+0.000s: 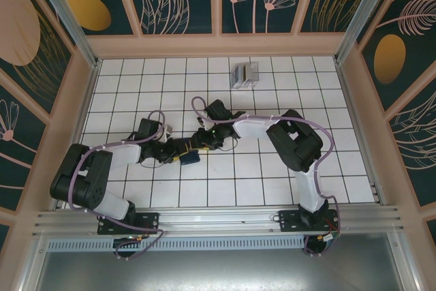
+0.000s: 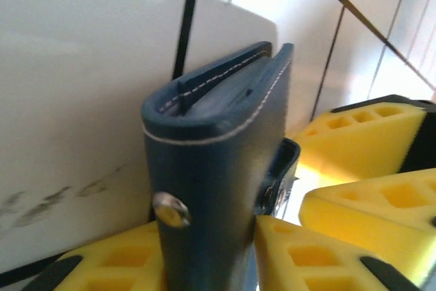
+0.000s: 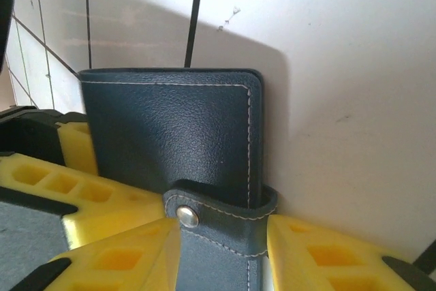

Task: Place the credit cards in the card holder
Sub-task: Pick up the card holder from the center of the table.

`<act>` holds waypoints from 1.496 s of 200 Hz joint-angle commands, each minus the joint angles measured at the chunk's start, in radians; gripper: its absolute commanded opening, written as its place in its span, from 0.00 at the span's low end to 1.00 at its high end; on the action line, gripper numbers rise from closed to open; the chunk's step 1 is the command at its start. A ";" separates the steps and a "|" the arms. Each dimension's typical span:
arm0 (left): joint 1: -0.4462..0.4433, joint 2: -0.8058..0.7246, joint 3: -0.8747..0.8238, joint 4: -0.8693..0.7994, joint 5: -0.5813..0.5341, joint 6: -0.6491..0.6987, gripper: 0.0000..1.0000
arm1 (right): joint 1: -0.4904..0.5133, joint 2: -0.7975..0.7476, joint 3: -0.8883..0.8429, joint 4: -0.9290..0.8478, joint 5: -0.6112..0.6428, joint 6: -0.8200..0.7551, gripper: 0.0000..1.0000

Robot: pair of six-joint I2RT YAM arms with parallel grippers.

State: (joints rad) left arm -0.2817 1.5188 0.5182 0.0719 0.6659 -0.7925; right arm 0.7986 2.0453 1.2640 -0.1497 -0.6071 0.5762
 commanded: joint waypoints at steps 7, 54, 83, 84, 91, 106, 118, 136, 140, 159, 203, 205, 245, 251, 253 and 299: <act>-0.009 0.016 0.050 0.030 0.083 0.011 0.28 | 0.014 0.012 -0.021 0.035 -0.031 0.051 0.39; -0.009 0.020 0.087 -0.041 0.056 0.042 0.23 | 0.016 -0.037 -0.051 0.058 0.057 0.063 0.40; -0.007 0.023 0.104 -0.086 0.057 0.088 0.32 | 0.025 -0.057 -0.078 0.070 0.116 0.048 0.40; -0.008 0.022 0.105 -0.089 0.058 0.089 0.32 | 0.025 -0.056 -0.077 0.070 0.116 0.049 0.40; -0.006 0.018 0.115 -0.105 0.058 0.096 0.36 | 0.026 -0.052 -0.075 0.069 0.115 0.052 0.40; -0.002 -0.006 0.123 -0.117 0.040 0.101 0.40 | 0.028 -0.052 -0.089 0.092 0.115 0.065 0.40; 0.008 -0.014 0.126 -0.128 0.016 0.111 0.39 | 0.030 -0.051 -0.103 0.116 0.113 0.075 0.40; 0.024 -0.005 0.135 -0.152 0.024 0.119 0.32 | 0.031 -0.057 -0.100 0.113 0.113 0.074 0.40; 0.025 -0.005 0.134 -0.151 0.026 0.119 0.29 | 0.032 -0.062 -0.103 0.114 0.118 0.073 0.40; 0.025 0.001 0.128 -0.139 0.027 0.119 0.09 | 0.034 -0.083 -0.124 0.131 0.144 0.065 0.40; 0.024 -0.004 0.143 -0.149 0.036 0.125 0.00 | 0.027 -0.142 -0.189 0.224 0.118 0.118 0.40; 0.025 -0.003 0.145 -0.152 0.036 0.125 0.00 | 0.026 -0.145 -0.191 0.228 0.115 0.121 0.40; 0.025 -0.004 0.160 -0.157 0.023 0.111 0.00 | 0.040 -0.222 -0.180 0.227 0.173 0.123 0.40; 0.026 0.000 0.168 -0.169 0.022 0.110 0.00 | 0.039 -0.226 -0.174 0.222 0.181 0.122 0.40; 0.026 0.001 0.169 -0.172 0.021 0.110 0.00 | 0.039 -0.229 -0.174 0.221 0.184 0.123 0.40; 0.026 0.001 0.183 -0.171 0.070 0.083 0.00 | 0.043 -0.196 -0.130 0.207 0.188 0.120 0.42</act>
State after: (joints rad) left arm -0.2600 1.5295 0.6758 -0.0868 0.6846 -0.6853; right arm 0.8295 1.8355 1.0950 0.0559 -0.4385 0.6876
